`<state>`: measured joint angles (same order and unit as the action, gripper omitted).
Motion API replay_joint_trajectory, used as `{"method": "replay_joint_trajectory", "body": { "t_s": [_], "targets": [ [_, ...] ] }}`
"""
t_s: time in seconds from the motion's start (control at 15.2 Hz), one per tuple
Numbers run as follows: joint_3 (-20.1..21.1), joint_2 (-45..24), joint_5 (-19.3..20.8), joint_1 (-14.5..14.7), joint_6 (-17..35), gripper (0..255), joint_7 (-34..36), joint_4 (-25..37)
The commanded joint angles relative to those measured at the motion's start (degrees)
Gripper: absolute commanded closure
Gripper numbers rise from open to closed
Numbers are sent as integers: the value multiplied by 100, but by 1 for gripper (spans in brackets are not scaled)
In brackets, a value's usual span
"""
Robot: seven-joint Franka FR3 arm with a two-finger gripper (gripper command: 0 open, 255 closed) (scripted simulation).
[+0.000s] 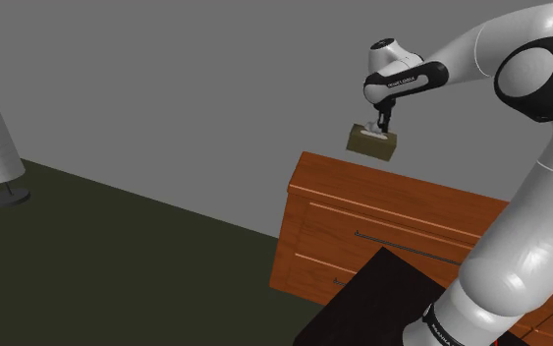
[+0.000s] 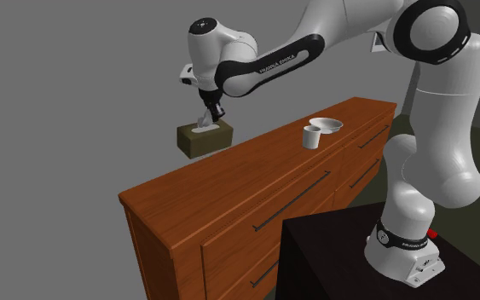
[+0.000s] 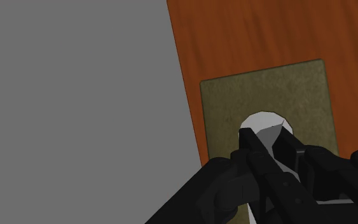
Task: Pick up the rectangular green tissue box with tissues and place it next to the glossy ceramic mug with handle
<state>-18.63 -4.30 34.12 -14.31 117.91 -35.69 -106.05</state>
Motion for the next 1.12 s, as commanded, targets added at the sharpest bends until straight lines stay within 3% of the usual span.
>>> {"method": "replay_joint_trajectory", "body": {
  "t_s": [0.0, 0.79, 1.06],
  "targets": [
    [6, 53, -20, 8, -128, 255, -72, 91],
    [39, 116, -188, 42, -885, 255, -517, 888],
    [-118, 442, -106, -124, -655, 255, -741, 501]
  ]
}}
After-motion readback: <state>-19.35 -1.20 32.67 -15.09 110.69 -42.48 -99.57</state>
